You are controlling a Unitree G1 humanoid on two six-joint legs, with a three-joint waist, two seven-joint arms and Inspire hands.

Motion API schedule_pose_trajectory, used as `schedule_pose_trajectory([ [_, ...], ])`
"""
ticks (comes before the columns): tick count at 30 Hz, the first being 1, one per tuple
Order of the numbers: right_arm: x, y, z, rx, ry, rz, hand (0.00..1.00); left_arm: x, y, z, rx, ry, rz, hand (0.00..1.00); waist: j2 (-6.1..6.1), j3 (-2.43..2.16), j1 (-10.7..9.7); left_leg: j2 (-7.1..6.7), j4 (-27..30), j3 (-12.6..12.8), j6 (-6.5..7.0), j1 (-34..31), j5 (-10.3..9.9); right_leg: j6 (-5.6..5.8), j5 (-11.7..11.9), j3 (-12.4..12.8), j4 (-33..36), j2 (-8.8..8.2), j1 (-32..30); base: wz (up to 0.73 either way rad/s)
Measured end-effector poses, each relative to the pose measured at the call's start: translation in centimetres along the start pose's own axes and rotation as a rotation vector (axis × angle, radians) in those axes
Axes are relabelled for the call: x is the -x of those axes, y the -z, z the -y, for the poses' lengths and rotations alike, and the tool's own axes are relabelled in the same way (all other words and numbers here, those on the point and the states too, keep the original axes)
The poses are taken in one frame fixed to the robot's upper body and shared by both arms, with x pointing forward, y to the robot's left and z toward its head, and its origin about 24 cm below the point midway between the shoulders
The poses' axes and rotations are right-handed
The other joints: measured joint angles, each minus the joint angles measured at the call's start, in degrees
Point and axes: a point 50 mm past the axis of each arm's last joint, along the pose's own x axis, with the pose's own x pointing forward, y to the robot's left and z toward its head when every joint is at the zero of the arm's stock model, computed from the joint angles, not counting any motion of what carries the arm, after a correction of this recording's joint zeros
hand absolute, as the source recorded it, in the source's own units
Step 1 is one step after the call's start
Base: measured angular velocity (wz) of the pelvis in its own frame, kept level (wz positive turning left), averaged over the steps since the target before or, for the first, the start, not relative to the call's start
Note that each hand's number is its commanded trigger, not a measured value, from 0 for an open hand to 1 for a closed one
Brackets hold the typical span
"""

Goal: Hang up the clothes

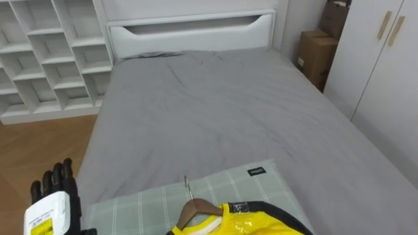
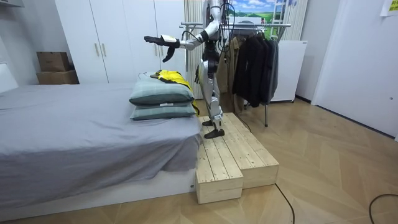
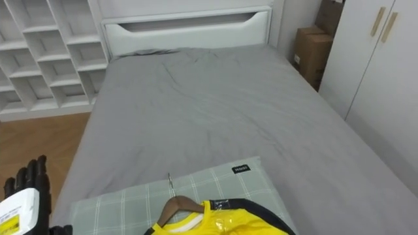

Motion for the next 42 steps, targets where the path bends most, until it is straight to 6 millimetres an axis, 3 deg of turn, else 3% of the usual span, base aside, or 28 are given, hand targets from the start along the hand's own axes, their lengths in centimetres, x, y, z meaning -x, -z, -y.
schedule_pose_trajectory([
  [3, 0.1, 0.0, 0.3, 0.016, 0.008, 0.001, 0.0, 0.0, -0.4, 0.1, -0.011, 0.018, 0.041, 0.0, 0.1, 0.03, -1.07, 0.0, -0.12, 0.08, 0.0, 0.08, 0.0, 0.0, 0.0, 0.37, -0.01, 0.02, -0.07, -0.01],
  [8, 0.2, 0.0, 0.8, 0.031, 0.021, -0.002, 0.0, 0.2, -1.0, 0.5, -0.013, 0.053, 0.071, 0.0, 0.4, 0.11, -1.64, 0.06, -0.36, 1.18, 0.0, 0.04, 0.0, 0.0, 0.0, 3.13, -0.02, 0.3, -0.81, -0.17],
  [18, 0.3, 0.5, 1.2, 0.036, 0.042, -0.019, 0.0, 0.2, -1.2, 0.9, -0.014, 0.107, 0.078, 0.0, 0.01, 0.38, -3.12, 0.08, -0.88, 1.97, 0.0, 0.66, 0.0, 0.0, 0.0, 3.65, 0.06, 0.37, -0.88, -0.04],
  [29, 0.3, 0.6, 1.2, 0.032, 0.051, -0.029, 0.0, 0.9, -2.2, 3.2, -0.013, 0.235, 0.076, 0.0, -0.14, 0.4, -5.8, 0.06, -0.82, 1.71, 0.0, 0.51, -0.01, 0.0, 0.01, 4.15, 0.15, 0.41, -0.94, 0.01],
  [35, 0.3, 0.5, 1.3, 0.067, 0.056, -0.035, 0.0, 1.0, -2.9, 4.4, -0.001, 0.299, 0.075, 0.0, -0.11, 0.37, -5.82, 0.15, -0.8, 2.57, -0.01, 0.2, 0.0, 0.0, 0.01, 5.2, 0.25, 0.54, -1.79, -0.09],
  [42, 0.4, 1.0, 1.5, 0.084, 0.085, -0.069, 0.0, 1.9, -1.9, 5.6, -0.023, 0.374, 0.023, 0.0, -0.2, 0.41, -5.83, 0.3, -0.87, 2.7, -0.18, 0.15, -0.11, 0.0, 0.01, 6.06, 0.25, 0.86, -2.15, -0.06],
])
